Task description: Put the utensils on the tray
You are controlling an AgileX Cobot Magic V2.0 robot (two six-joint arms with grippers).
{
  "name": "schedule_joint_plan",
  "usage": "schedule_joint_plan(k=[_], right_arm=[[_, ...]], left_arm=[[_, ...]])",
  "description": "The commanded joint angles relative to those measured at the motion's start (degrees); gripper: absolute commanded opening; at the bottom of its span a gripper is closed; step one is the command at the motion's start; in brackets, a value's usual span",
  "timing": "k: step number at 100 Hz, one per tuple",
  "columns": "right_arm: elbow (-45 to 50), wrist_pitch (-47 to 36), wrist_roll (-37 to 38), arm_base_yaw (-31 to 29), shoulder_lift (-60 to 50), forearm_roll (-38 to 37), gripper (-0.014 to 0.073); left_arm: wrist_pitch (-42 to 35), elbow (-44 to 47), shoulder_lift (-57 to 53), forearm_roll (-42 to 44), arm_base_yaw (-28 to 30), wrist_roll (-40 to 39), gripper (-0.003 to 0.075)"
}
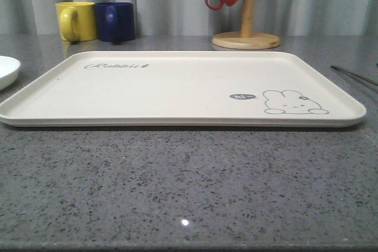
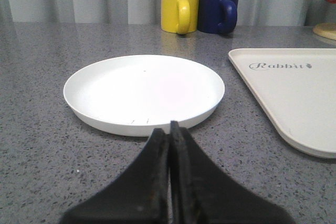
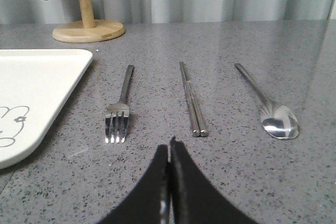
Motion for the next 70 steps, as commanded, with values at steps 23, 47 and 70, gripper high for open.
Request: schedule_joint_plan(k=[23,47,70], right_arm=[[0.0,-4.5,-0.5,0.1,-1.1,-0.8,-0.0068],[0.0,-4.5,-0.5,0.1,-1.1,-0.8,-0.0068],[0.0,-4.5,-0.5,0.1,-1.1,-0.8,-0.0068]], left_arm=[[-4.5,1.7,-1.9,0.6,0.1,-0.1,-0.0019],[-4.5,1.7,-1.9,0.7,0.1,-0.1,-0.0019],[-4.5,1.7,-1.9,0.6,0.1,-0.1,-0.0019]])
